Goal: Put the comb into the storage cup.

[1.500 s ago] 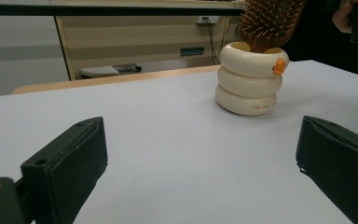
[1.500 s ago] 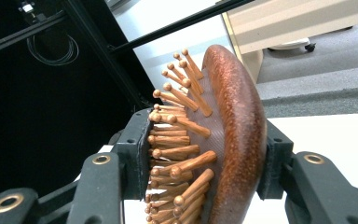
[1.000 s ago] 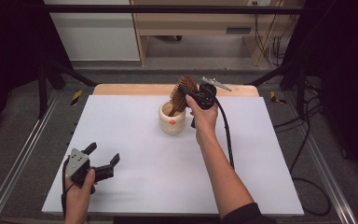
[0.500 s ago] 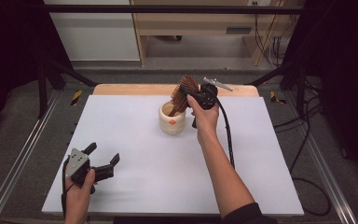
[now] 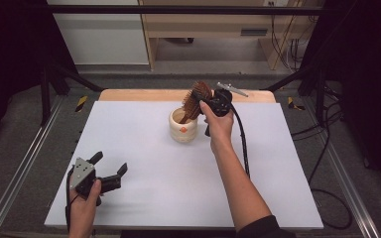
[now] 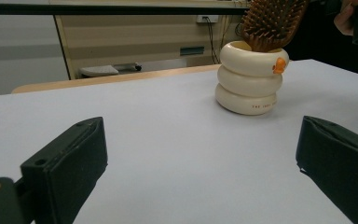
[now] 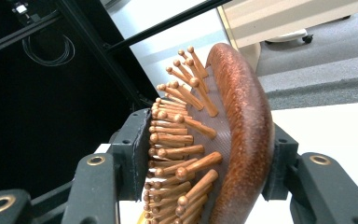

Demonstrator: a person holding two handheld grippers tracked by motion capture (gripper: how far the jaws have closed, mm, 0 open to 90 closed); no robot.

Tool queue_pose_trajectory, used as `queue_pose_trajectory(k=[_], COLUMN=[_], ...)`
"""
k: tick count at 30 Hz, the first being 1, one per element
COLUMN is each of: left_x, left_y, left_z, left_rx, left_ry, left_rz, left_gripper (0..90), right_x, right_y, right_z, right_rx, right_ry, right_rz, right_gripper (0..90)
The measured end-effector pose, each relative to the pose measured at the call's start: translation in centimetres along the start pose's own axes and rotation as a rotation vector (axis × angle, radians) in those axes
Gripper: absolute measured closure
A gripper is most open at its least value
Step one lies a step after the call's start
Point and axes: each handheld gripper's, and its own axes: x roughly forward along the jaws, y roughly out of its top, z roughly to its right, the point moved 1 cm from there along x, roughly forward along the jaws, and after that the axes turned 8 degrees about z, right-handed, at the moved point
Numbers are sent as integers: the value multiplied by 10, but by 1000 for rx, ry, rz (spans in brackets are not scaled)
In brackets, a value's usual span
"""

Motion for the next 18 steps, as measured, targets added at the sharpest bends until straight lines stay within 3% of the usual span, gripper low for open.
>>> queue_pose_trajectory(k=[18], left_x=[1], left_y=[-1], left_z=[1], left_rx=[1], left_ry=[-6], left_rz=[-7], left_gripper=[19], right_x=[0], right_y=[-1], right_z=[2], right_rx=[0], right_ry=[-3], right_rz=[0], right_gripper=[442])
